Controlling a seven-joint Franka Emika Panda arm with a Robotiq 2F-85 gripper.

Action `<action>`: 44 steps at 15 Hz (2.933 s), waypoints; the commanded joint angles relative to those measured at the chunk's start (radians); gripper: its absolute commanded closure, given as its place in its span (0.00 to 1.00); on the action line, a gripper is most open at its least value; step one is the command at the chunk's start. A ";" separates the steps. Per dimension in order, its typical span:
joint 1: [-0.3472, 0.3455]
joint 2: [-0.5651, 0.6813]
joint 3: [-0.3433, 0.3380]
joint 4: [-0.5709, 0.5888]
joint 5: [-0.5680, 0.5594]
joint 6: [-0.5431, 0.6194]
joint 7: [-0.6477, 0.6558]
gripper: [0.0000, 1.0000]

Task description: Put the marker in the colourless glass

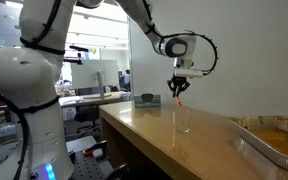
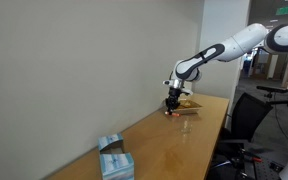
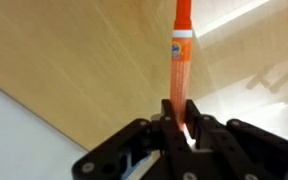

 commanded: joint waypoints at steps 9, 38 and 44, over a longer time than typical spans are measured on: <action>0.013 -0.142 -0.120 -0.203 0.269 0.033 -0.263 0.95; 0.184 -0.233 -0.198 -0.174 -0.352 -0.180 0.513 0.00; 0.227 -0.218 -0.182 -0.033 -0.349 -0.313 0.904 0.00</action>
